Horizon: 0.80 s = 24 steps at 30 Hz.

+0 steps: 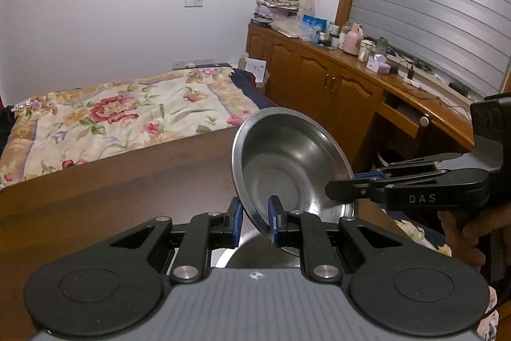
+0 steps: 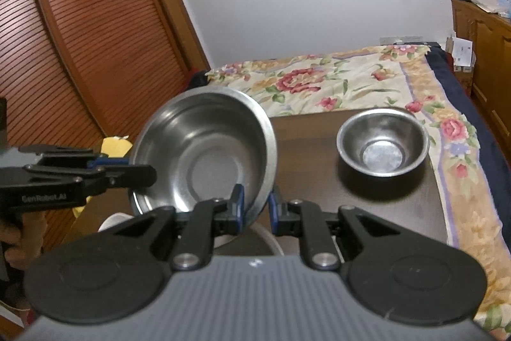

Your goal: Organize plates and bowls

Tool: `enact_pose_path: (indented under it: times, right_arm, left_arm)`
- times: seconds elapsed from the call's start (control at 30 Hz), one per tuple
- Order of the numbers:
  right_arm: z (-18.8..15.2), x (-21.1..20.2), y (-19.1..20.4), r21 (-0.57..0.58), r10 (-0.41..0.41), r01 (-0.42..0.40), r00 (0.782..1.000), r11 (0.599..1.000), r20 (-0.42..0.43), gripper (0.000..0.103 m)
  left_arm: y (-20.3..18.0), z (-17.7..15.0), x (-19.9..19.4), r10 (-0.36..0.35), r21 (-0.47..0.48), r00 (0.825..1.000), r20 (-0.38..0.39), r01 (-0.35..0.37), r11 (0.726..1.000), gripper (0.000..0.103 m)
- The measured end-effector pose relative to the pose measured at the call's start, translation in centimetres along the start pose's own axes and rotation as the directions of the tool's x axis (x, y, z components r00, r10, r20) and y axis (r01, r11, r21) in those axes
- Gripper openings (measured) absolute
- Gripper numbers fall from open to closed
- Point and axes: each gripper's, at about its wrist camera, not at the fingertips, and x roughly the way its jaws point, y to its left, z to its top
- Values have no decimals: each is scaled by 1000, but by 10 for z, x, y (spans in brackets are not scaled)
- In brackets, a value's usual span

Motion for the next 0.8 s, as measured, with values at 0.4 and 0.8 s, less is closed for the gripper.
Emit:
enact_pose_path:
  times: [0.4,0.8]
  right_arm:
    - [-27,-9,9,-18,13,-14,1000,1000,-24,18]
    - [-48,-10,11,14,43,-43,998,999,-50,18]
  left_arm:
    - [-4,-30,-11,-23,12,999,-32,24,1000,19]
    - [-9,-58,-13,-9,21,999,-39,10,1000,20]
